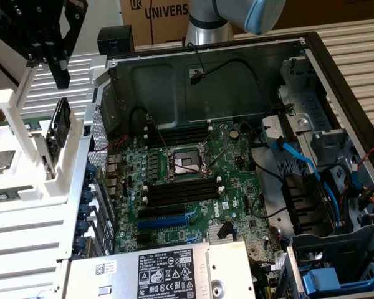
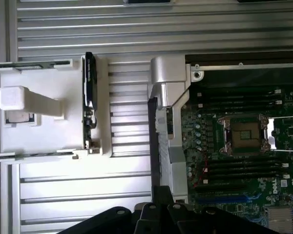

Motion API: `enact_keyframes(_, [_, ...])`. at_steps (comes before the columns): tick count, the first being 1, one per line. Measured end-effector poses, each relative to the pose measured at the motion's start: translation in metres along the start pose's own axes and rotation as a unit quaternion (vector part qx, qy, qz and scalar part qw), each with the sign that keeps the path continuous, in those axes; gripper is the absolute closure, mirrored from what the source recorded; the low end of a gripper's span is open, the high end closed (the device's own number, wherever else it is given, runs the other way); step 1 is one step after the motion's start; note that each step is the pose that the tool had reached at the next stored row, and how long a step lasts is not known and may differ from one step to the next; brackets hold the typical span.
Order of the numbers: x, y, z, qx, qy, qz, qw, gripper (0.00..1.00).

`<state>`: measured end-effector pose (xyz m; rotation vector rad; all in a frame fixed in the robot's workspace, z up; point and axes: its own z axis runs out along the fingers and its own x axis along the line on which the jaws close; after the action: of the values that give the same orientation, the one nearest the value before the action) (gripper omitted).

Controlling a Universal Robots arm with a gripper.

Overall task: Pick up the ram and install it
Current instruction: 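Reach for the ram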

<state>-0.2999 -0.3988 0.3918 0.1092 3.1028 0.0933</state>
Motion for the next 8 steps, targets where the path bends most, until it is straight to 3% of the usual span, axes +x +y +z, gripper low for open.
enact_keyframes(3, [0.023, -0.0016, -0.0009, 0.0000, 0.0000, 0.000, 1.0000, 0.90])
enact_keyframes(5, [0.032, -0.0022, -0.0013, 0.0000, 0.0002, -0.003, 1.0000, 0.90])
enact_keyframes(8, [0.038, -0.0026, -0.0015, 0.0000, 0.0008, -0.013, 0.9999, 0.90])
